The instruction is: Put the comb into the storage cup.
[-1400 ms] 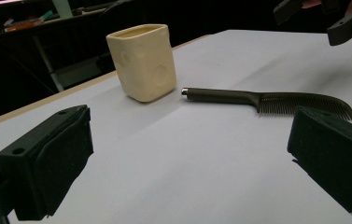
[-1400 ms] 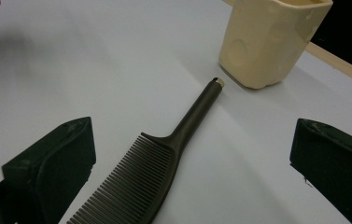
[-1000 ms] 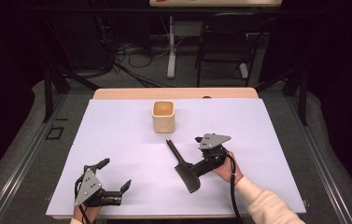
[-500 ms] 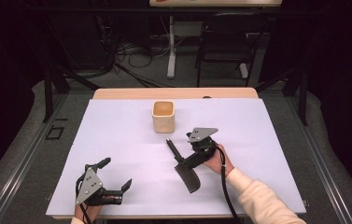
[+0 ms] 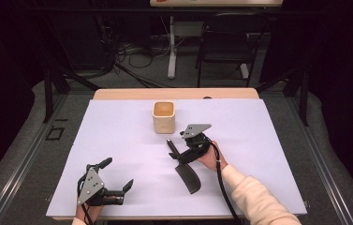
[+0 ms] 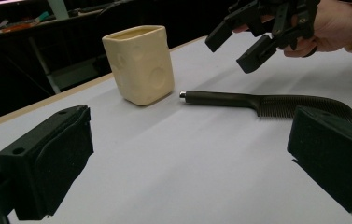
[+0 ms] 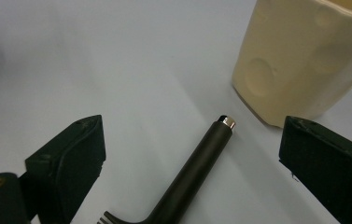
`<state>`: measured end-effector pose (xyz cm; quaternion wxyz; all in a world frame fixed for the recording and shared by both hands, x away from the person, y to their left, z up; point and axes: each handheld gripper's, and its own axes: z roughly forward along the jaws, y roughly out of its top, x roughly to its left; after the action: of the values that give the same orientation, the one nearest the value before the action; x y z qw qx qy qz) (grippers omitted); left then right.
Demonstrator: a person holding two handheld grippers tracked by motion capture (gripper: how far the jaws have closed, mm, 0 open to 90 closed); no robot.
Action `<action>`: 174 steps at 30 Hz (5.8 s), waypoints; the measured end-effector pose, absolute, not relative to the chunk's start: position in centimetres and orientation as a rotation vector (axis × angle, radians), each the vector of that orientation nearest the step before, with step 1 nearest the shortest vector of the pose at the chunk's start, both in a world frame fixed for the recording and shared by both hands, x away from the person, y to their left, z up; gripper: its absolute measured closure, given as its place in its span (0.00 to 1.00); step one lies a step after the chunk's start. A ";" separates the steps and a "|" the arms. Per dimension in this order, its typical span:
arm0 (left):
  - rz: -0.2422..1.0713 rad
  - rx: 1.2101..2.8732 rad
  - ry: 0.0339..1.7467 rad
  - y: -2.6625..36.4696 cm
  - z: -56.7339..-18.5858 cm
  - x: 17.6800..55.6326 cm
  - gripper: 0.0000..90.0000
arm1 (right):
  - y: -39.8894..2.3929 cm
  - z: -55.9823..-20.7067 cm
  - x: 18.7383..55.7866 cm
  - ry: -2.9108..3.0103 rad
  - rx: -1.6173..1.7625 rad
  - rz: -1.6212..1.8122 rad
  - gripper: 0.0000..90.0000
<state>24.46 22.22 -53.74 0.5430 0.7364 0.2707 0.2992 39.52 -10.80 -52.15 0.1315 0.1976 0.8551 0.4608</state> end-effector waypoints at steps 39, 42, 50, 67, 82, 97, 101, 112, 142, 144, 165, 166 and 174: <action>0.705 1.761 0.633 22.1 -53.7 24.5 0.00 | -5.5 -53.7 43.7 2.617 0.489 1.016 1.00; 0.702 1.762 0.632 22.1 -53.8 24.5 0.00 | -5.1 -54.1 43.9 2.624 0.476 0.994 1.00; 0.703 1.762 0.630 22.1 -53.7 24.5 0.00 | -5.4 -54.5 44.3 2.639 0.521 0.950 1.00; 0.712 1.768 0.630 22.2 -53.7 24.5 0.01 | -6.8 -54.5 44.8 2.623 0.614 0.905 1.00; 0.731 1.775 0.621 22.1 -53.6 24.4 0.01 | -8.7 -54.8 44.4 2.624 0.663 0.836 1.00; 0.743 1.776 0.618 22.1 -53.6 24.5 0.01 | -11.2 -54.5 43.8 2.611 0.741 0.810 1.00; 0.739 1.783 0.606 21.9 -53.7 24.6 0.01 | -11.8 -54.2 43.4 2.605 0.757 0.805 1.00; 0.741 1.787 0.598 21.9 -53.7 24.6 0.01 | -13.1 -54.0 42.7 2.608 0.791 0.785 1.00; 0.748 1.796 0.592 21.8 -53.6 24.5 0.01 | -14.1 -54.2 40.4 2.633 0.821 0.779 1.00; 0.743 1.797 0.589 21.8 -53.7 24.6 0.01 | -14.1 -54.1 40.3 2.633 0.819 0.782 1.00; 0.743 1.786 0.582 21.9 -53.5 24.3 0.00 | -14.1 -53.8 39.1 2.670 0.825 0.749 1.00; 0.743 1.786 0.582 21.9 -53.5 24.3 0.01 | -14.1 -53.8 39.1 2.670 0.825 0.749 1.00; 0.738 1.787 0.589 22.0 -53.5 24.2 0.01 | -14.4 -53.4 39.0 2.640 0.845 0.776 0.86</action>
<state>24.21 22.05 -53.50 0.5313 0.7491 0.2467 0.3094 38.95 -14.39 -53.43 0.1313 0.2910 0.9092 0.2672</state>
